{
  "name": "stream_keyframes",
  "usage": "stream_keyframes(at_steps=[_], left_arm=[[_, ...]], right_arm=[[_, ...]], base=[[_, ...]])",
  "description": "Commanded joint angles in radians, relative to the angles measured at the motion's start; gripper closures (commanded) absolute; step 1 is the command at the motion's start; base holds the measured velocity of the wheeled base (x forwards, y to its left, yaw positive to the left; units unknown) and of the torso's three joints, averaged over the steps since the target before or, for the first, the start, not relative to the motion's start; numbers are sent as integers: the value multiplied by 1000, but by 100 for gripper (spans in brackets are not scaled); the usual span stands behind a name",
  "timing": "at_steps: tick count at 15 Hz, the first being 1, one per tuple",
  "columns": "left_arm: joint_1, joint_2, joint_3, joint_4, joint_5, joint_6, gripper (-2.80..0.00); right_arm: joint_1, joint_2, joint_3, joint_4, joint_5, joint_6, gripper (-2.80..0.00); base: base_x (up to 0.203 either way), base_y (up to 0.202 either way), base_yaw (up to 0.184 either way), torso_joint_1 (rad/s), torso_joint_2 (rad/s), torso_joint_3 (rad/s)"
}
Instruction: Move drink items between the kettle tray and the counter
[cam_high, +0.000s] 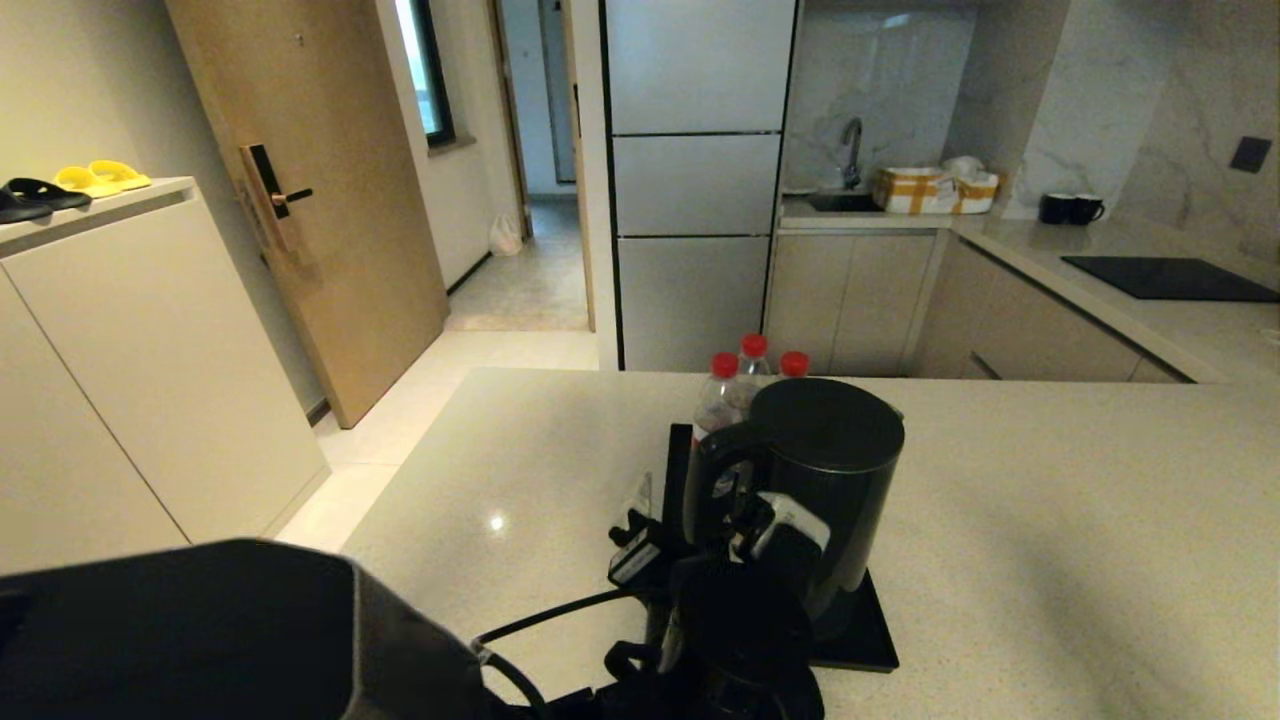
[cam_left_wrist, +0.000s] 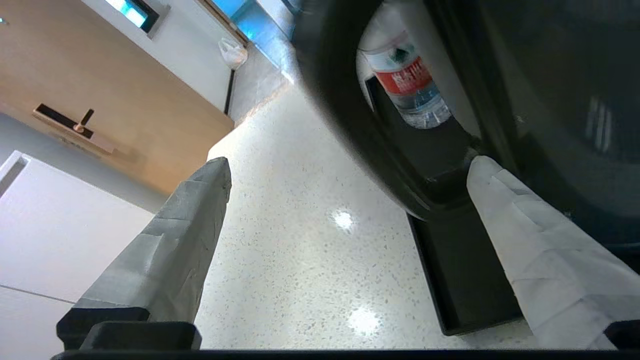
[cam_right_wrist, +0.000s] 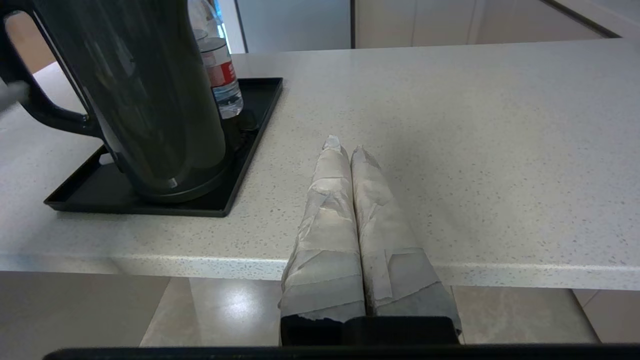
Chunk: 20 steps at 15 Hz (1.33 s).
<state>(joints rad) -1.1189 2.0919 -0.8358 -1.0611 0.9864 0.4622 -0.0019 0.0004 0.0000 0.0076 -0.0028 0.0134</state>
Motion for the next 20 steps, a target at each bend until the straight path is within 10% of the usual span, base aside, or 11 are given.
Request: stream_keyframes(at_steps=[1, 6, 7, 12, 14, 20], left_arm=[[-11, -93, 29, -13, 7, 0, -280], [157, -272, 61, -16, 0, -1, -280], [230, -314, 71, -14, -5, -2, 0], [627, -661, 127, 111, -72, -28, 0], [739, -841, 93, 397, -121, -80, 0], [874, -1277, -487, 1909, -388, -510, 0]], right_arm=[[-1, 0, 0, 0, 0, 0, 0], [0, 0, 0, 0, 0, 0, 0], [0, 1, 0, 0, 1, 0, 0], [-1, 1, 0, 0, 1, 0, 0], [0, 0, 0, 0, 1, 0, 0], [-1, 0, 0, 0, 1, 0, 0]], base=[[0, 0, 0, 0, 0, 0], [0, 0, 0, 0, 0, 0], [0, 0, 0, 0, 0, 0], [0, 0, 0, 0, 0, 0], [0, 0, 0, 0, 0, 0], [0, 0, 0, 0, 0, 0]])
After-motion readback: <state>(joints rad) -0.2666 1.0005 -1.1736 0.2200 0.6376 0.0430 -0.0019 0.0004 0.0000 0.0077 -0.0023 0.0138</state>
